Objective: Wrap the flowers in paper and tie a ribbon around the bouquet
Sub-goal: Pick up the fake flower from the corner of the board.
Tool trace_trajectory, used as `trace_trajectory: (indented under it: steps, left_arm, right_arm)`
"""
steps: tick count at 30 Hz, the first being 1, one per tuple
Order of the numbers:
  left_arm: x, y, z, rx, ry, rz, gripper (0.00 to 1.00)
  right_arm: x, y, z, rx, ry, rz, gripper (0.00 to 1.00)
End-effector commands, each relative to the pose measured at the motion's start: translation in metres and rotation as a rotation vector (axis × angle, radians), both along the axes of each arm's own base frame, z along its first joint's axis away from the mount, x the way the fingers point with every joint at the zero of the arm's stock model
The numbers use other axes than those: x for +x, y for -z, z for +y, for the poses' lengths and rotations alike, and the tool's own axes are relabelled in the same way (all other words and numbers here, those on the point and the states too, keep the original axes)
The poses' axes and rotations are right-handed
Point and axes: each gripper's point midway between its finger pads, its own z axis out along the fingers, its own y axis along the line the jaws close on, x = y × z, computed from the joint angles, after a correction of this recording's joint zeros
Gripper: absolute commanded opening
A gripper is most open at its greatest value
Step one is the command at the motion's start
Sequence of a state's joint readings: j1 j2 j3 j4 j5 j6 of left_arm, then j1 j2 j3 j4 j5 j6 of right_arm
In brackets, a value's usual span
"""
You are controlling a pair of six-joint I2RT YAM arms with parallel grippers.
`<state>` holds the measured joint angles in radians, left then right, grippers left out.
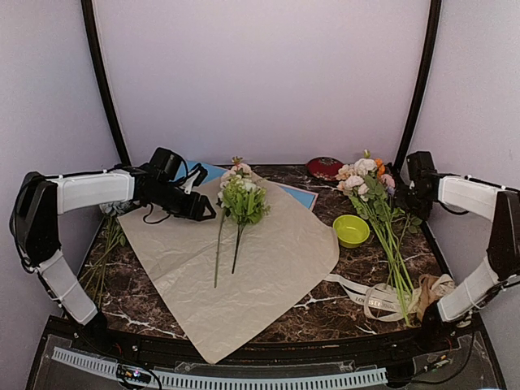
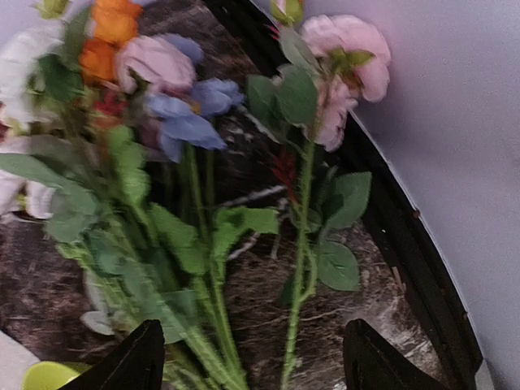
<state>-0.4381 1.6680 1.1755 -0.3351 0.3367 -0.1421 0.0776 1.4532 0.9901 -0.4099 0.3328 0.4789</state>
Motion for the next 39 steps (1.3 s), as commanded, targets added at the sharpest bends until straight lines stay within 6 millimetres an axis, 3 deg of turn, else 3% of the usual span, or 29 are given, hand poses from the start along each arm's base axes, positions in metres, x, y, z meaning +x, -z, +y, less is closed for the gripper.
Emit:
trace_trajectory:
  steps: [1, 4, 7, 11, 15, 18, 21, 30, 36, 39]
  left_arm:
    - [0.001, -0.026, 0.004, -0.014, 0.000, -0.059, 0.62]
    - [0.002, -0.026, 0.005, -0.008, -0.004, -0.063, 0.62]
    - [0.001, -0.026, 0.004, -0.009, 0.000, -0.062, 0.62]
    - [0.002, -0.025, 0.005, -0.005, -0.003, -0.061, 0.62]
    - [0.002, -0.025, 0.005, -0.004, -0.001, -0.063, 0.62]
    - [0.002, -0.025, 0.005, -0.001, -0.001, -0.066, 0.62]
    - [0.002, -0.024, 0.005, -0.003, 0.001, -0.060, 0.62]
    - [0.002, -0.025, 0.005, -0.002, 0.002, -0.064, 0.62]
    - [0.003, -0.025, 0.006, 0.002, -0.002, -0.067, 0.62]
    - [0.003, -0.026, 0.006, 0.002, -0.003, -0.071, 0.62]
  right_arm:
    - [-0.003, 0.047, -0.018, 0.084, 0.019, 0.099, 0.71]
    - [-0.004, 0.076, -0.027, 0.079, 0.036, 0.165, 0.65]
    - [-0.005, 0.093, -0.030, 0.081, 0.044, 0.198, 0.58]
    - [-0.007, 0.108, -0.029, 0.106, 0.048, 0.219, 0.40]
    - [-0.011, 0.108, -0.033, 0.100, 0.063, 0.213, 0.16]
    - [-0.012, 0.091, -0.042, 0.058, 0.085, 0.184, 0.01]
    - [-0.013, 0.069, -0.054, -0.007, 0.122, 0.147, 0.00]
    - [-0.022, -0.067, -0.086, -0.195, 0.244, -0.165, 0.00]
    - [-0.043, -0.170, -0.083, -0.352, 0.282, -0.421, 0.00]
    - [-0.054, -0.216, -0.066, -0.381, 0.238, -0.585, 0.00]
